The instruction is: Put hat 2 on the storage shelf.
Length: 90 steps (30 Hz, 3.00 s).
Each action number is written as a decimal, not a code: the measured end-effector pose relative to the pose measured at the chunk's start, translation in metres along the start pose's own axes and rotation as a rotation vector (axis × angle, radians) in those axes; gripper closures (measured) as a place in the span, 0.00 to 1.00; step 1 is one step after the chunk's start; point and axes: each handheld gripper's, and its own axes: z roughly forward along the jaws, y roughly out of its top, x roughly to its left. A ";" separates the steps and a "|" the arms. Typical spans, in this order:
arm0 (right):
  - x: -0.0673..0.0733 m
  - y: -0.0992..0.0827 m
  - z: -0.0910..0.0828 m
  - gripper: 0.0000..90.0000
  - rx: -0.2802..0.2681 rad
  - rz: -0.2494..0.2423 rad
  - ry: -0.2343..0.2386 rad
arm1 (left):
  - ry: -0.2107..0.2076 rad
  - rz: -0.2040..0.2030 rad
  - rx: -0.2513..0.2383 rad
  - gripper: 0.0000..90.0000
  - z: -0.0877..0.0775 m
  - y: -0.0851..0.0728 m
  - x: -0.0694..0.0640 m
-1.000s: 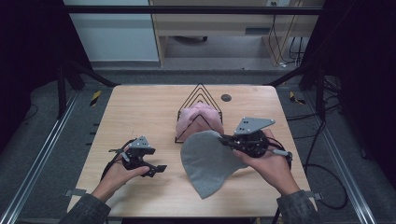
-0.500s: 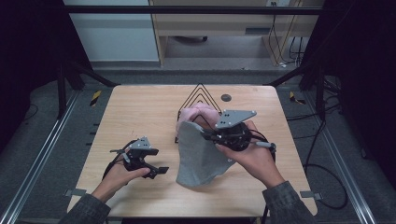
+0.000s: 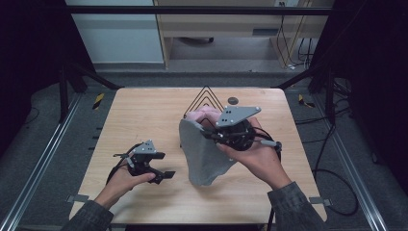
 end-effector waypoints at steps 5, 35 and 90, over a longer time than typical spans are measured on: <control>-0.001 0.009 -0.001 0.96 -0.011 -0.007 0.009 | -0.007 0.025 -0.003 0.12 -0.001 0.008 -0.005; -0.005 0.024 -0.004 0.96 -0.021 -0.019 0.013 | -0.040 0.059 -0.056 0.22 -0.002 0.068 0.016; -0.080 0.032 -0.050 0.95 -0.154 0.192 -0.181 | 0.192 0.225 -0.040 0.96 -0.081 0.215 -0.014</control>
